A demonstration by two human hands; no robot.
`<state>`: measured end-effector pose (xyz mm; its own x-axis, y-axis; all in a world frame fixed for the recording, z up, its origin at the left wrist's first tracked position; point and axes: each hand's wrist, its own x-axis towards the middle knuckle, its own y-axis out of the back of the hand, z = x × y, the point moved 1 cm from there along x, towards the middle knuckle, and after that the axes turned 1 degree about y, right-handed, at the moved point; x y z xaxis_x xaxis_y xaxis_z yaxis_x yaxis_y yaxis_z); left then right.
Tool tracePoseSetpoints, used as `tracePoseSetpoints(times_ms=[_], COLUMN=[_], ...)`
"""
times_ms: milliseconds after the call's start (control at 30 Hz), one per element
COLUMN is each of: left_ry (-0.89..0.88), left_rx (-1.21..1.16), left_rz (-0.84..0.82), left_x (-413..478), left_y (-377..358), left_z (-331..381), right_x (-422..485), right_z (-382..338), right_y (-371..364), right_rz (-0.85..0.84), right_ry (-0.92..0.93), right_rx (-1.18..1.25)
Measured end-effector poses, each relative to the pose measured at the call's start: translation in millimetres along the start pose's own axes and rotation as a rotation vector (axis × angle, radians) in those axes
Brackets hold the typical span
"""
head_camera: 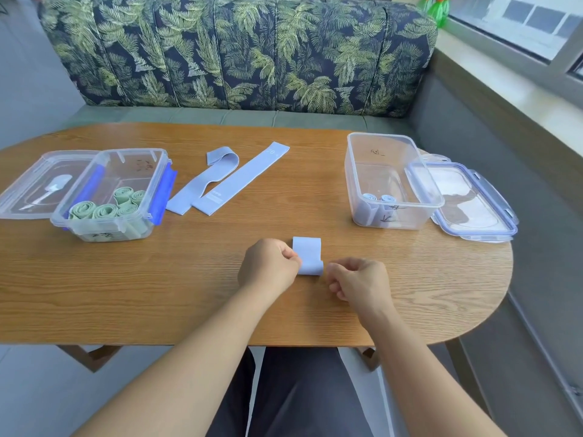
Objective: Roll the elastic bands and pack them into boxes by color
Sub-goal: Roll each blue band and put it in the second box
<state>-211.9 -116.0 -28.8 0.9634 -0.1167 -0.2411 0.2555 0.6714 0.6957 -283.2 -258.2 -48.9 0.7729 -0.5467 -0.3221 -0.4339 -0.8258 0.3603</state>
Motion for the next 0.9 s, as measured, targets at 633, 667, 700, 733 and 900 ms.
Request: tracePoseSetpoints(times_ms=[633,667,700,733,900], left_ry=[-0.078,-0.08,-0.08,-0.079,-0.058], left_rx=[-0.205,-0.204,-0.201,-0.2,-0.194], left_rz=[0.074,0.078,0.082,0.086,0.098], left_x=[-16,-16,-16,-15,-13], left_y=[-8,-8,-8,-9,-9], left_z=[-16,-16,-16,-16,-16], right_x=[4,4,4,4,6], right_z=[-5,-6,-6,-5,-5], right_y=[-8,-8,-7,-7,-7], right_rz=[0.005,0.003,0.0,-0.004,-0.013], right_ry=[-0.008,-0.012,-0.014,-0.016,-0.028], right_rx=[-0.119,-0.118,-0.116,-0.114,-0.1])
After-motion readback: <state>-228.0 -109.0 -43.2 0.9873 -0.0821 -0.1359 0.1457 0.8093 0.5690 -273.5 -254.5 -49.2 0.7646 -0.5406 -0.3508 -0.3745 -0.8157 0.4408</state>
